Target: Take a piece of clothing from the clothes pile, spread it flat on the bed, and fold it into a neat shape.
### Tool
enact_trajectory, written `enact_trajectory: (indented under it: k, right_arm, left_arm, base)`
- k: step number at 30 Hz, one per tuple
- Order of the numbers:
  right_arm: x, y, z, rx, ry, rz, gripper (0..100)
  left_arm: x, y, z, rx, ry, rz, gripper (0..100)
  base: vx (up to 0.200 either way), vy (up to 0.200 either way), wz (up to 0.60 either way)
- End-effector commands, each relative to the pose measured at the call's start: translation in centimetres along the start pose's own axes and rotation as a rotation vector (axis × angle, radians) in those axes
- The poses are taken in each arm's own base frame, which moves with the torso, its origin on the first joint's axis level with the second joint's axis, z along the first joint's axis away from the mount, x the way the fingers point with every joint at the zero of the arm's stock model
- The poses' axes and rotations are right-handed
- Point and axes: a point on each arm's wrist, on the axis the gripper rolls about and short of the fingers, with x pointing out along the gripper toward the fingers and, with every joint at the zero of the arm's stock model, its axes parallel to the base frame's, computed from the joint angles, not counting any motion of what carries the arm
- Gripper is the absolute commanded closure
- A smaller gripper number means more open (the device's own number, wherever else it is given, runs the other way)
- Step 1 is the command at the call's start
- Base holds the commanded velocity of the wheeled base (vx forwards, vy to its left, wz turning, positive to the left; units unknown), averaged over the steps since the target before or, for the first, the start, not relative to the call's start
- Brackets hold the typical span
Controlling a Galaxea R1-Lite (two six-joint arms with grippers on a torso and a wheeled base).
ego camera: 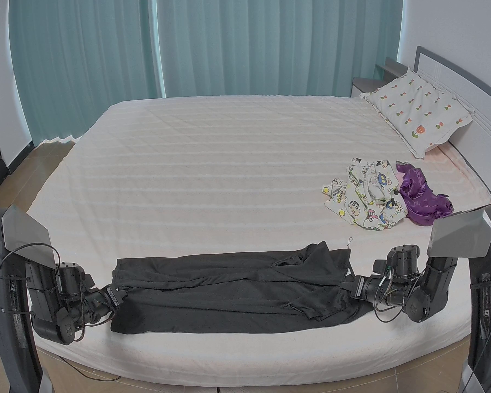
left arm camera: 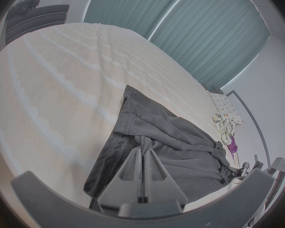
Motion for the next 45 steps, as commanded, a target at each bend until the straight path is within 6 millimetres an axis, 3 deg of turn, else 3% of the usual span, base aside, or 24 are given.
enact_trajectory:
  k: [1, 10, 20, 26, 27, 28, 29, 36, 39, 45]
  right_arm:
    - [-0.5, -0.3, 0.6, 0.002, -0.040, 0.007, 100]
    - [-1.2, -0.7, 1.7, 0.026, -0.129, 0.023, 100]
    - [0.2, -1.4, 0.9, 0.033, -0.114, 0.012, 100]
    - [0.9, -1.3, 1.5, 0.023, -0.136, 0.026, 100]
    - [1.0, -1.3, 1.5, 0.024, -0.134, 0.024, 0]
    - [1.0, -1.3, 1.6, 0.024, -0.134, 0.023, 0]
    - [1.1, -1.3, 1.5, 0.023, -0.130, 0.024, 0]
    - [0.4, -1.5, 1.9, 0.031, -0.149, 0.009, 0]
    - [-1.4, -1.8, 3.2, 0.048, -0.203, -0.031, 0]
    - [-3.3, 0.8, 2.9, 0.195, -0.225, -0.040, 0]
  left_arm:
    - [0.0, 0.1, -0.1, -0.002, 0.003, 0.003, 100]
    - [0.1, 0.4, -0.4, -0.006, 0.013, 0.023, 100]
    - [0.5, 1.0, -0.9, 0.005, -0.008, 0.078, 100]
    - [0.7, 1.0, -1.1, 0.009, -0.018, 0.073, 100]
    - [0.7, 1.0, -1.1, 0.008, -0.017, 0.074, 100]
    - [0.7, 0.9, -1.2, 0.009, -0.016, 0.073, 100]
    - [0.7, 0.9, -1.2, 0.009, -0.016, 0.073, 0]
    - [0.5, 1.0, -1.3, 0.004, -0.010, 0.079, 0]
    - [-0.3, 1.4, -1.2, -0.023, -0.005, 0.084, 0]
    - [-2.3, 2.3, 0.3, -0.083, 0.001, -0.020, 0]
  base:
    - [0.000, 0.000, 0.00]
    - [0.000, 0.000, 0.00]
    - [0.000, 0.000, 0.00]
    - [0.000, 0.000, 0.00]
    - [0.000, 0.000, 0.00]
    - [0.000, 0.000, 0.00]
    - [0.000, 0.000, 0.00]
    - [0.000, 0.000, 0.00]
    - [0.000, 0.000, 0.00]
    - [0.000, 0.000, 0.00]
